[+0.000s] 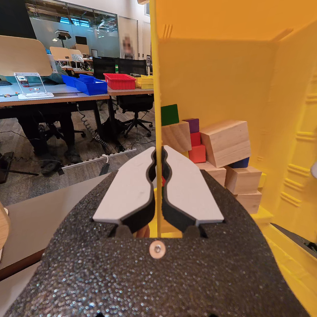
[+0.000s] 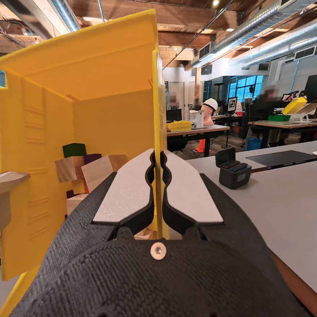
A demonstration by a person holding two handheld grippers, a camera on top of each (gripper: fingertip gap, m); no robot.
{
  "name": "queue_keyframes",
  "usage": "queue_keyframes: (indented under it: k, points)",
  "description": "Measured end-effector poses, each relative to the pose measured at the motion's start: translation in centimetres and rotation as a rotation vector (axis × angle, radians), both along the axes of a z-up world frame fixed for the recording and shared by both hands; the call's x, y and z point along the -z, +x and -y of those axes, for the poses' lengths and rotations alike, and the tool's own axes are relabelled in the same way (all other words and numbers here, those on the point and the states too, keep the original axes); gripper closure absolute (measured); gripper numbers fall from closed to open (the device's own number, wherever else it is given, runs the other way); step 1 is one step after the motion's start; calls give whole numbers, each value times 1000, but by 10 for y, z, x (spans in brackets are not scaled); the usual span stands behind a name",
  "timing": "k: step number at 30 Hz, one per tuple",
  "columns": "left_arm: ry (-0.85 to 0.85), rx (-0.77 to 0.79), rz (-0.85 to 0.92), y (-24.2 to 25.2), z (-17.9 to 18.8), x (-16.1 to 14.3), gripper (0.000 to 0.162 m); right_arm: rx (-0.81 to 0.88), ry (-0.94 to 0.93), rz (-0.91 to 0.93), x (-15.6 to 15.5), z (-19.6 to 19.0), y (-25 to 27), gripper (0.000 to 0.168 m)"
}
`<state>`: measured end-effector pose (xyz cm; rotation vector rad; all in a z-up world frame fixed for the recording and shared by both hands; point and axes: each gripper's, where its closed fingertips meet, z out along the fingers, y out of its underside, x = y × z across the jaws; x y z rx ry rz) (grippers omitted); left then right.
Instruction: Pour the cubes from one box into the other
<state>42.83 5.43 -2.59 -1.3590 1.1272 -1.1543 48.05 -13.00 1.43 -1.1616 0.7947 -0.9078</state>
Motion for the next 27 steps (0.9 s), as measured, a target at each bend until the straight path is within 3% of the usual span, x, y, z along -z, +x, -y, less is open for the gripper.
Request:
queue_keyframes:
  k: [12,27]
  points:
    - [-47,43,52,-3,1,6,160,-120,73,-11,-1,-3,-5,160]
    - [-27,88,87,3,3,5,159,-125,81,85,-6,-1,-3,160]
